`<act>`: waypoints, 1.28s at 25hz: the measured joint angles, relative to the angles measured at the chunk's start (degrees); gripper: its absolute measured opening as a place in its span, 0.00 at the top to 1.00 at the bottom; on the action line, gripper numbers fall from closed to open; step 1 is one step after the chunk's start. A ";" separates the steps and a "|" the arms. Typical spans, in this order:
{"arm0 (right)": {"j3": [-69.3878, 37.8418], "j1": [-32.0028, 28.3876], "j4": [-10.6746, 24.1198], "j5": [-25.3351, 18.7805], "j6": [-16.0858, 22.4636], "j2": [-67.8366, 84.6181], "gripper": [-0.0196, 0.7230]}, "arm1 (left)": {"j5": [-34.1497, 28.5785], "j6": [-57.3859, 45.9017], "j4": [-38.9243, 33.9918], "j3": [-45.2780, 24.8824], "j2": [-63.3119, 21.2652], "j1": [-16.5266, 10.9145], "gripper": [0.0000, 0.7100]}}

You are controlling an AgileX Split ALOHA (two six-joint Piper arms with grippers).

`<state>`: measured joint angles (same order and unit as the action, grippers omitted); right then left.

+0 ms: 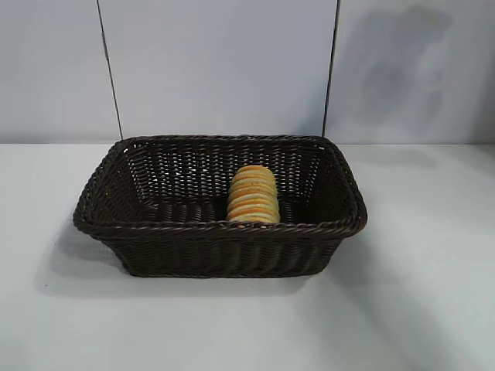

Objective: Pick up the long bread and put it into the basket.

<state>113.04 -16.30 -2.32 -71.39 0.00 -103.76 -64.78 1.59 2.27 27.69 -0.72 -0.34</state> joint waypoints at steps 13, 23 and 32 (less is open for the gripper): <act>-12.14 0.00 -0.18 -0.88 0.00 28.62 0.06 | 0.00 0.00 0.00 0.00 0.00 0.00 0.02; -30.64 2.11 9.40 -1.25 4.60 56.65 0.06 | 0.00 0.00 0.02 0.00 0.00 0.00 0.02; -46.02 7.22 11.72 0.80 6.90 79.96 0.06 | 0.00 0.00 0.06 0.00 0.00 0.00 0.02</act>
<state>67.02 -9.08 9.40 -70.59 6.90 -23.80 -64.78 1.59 2.33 27.69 -0.72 -0.34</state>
